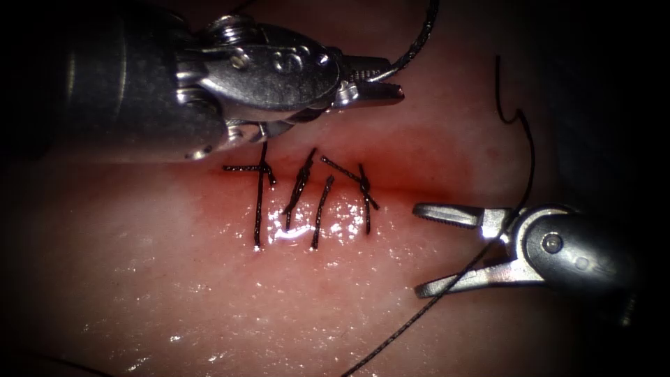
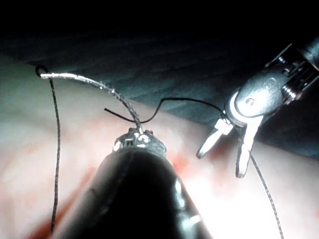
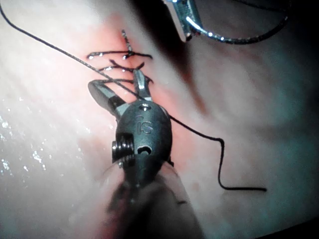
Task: Wound Closure
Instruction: Grab the needle using the left gripper
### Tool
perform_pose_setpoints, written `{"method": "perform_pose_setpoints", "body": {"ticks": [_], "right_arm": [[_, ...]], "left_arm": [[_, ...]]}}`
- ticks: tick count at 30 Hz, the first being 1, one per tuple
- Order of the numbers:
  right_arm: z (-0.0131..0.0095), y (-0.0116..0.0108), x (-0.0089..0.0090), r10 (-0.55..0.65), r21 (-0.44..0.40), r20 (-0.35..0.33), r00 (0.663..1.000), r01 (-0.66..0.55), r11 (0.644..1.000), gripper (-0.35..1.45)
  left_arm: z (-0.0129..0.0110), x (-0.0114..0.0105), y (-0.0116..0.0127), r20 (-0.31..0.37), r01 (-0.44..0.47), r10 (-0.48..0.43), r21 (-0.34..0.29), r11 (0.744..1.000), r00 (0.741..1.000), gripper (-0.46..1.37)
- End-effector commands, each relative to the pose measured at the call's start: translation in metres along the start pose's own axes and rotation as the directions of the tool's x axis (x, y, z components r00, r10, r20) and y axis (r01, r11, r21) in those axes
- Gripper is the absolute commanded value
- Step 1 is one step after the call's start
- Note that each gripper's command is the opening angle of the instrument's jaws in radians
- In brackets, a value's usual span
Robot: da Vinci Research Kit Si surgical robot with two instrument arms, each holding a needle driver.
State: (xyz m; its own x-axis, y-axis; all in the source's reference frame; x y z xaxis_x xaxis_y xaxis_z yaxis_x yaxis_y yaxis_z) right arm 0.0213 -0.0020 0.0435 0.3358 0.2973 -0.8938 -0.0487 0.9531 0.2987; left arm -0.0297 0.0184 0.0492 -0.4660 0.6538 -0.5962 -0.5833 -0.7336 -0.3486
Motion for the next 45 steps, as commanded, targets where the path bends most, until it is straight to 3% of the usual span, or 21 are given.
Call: {"method": "perform_pose_setpoints", "body": {"ticks": [1,9,15,21,25,27,29,31,34,35,40,45], "right_arm": [[-0.0001,0.0,0.0,-0.002,0.002,0.002,1.0,0.002,1.0,0.66],[-0.0019,-0.001,-0.0011,0.007,0.045,0.076,0.997,-0.011,0.999,0.68],[-0.0059,-0.0014,-0.003,0.023,0.055,0.179,0.984,-0.034,0.998,0.7],[-0.0098,-0.0008,-0.0038,0.043,0.019,0.274,0.961,-0.051,0.999,0.72],[-0.0124,-0.0001,-0.0041,0.065,-0.02,0.376,0.924,-0.062,0.998,0.72],[-0.0136,0.0008,-0.0036,0.096,-0.074,0.404,0.91,-0.072,0.995,0.72],[-0.0148,0.0018,-0.0026,0.138,-0.125,0.389,0.911,-0.096,0.987,0.71],[-0.0156,0.0025,-0.0015,0.178,-0.187,0.33,0.927,-0.121,0.975,0.71],[-0.0164,0.0034,0.0008,0.231,-0.266,0.229,0.946,-0.168,0.949,0.89],[-0.0165,0.0036,0.0015,0.241,-0.262,0.206,0.948,-0.184,0.947,0.86],[-0.016,0.0038,0.0053,0.321,-0.309,0.154,0.935,-0.263,0.914,0.65],[-0.0141,0.0031,0.0086,0.36,-0.327,0.149,0.921,-0.298,0.897,0.76]], "left_arm": [[-0.0002,-0.0007,0.0,-0.004,-0.007,0.007,-0.007,1.0,1.0,-0.28],[-0.0026,-0.0047,0.0001,-0.01,-0.035,0.035,-0.013,0.999,0.999,-0.17],[-0.0043,-0.0071,0.0003,-0.009,-0.067,0.067,0.0,0.998,0.998,-0.15],[-0.0051,-0.0085,0.0008,0.002,-0.095,0.095,0.055,0.994,0.996,-0.26],[-0.0047,-0.0099,0.0016,0.008,-0.113,0.113,0.069,0.991,0.994,-0.26],[-0.0044,-0.0105,0.0019,0.021,-0.135,0.133,0.089,0.987,0.991,-0.27],[-0.004,-0.0111,0.0021,0.041,-0.167,0.163,0.13,0.977,0.986,-0.29],[-0.0036,-0.0115,0.0023,0.065,-0.208,0.2,0.175,0.962,0.978,-0.35],[-0.0028,-0.0121,0.0025,0.099,-0.232,0.213,0.258,0.938,0.972,-0.35],[-0.0026,-0.0122,0.0026,0.108,-0.238,0.216,0.279,0.93,0.97,-0.35],[-0.0019,-0.0126,0.0031,0.17,-0.28,0.23,0.394,0.876,0.958,-0.35],[-0.0014,-0.0126,0.0038,0.217,-0.328,0.255,0.439,0.837,0.942,-0.35]]}}
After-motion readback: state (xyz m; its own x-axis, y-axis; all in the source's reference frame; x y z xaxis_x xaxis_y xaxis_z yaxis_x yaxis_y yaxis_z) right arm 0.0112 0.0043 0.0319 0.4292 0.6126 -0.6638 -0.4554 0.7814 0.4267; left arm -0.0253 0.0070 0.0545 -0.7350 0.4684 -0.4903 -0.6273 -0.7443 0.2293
